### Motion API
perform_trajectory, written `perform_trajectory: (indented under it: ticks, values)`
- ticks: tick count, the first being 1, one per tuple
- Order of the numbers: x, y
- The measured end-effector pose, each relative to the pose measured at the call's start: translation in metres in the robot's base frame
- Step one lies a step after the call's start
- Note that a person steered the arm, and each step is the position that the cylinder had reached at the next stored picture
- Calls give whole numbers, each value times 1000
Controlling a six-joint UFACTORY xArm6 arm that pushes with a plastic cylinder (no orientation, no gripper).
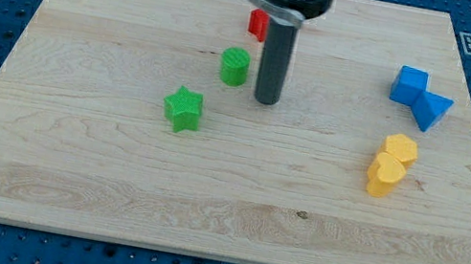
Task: Move the green circle vertical to the green star
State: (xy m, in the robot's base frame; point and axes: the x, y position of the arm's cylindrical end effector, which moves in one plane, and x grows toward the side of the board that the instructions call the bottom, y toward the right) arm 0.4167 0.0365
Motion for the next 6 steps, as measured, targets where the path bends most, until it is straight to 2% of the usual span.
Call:
perform_trajectory:
  ticks: [2,5,6]
  values:
    - [-32,-12]
    - [-32,-72]
    - [-44,-34]
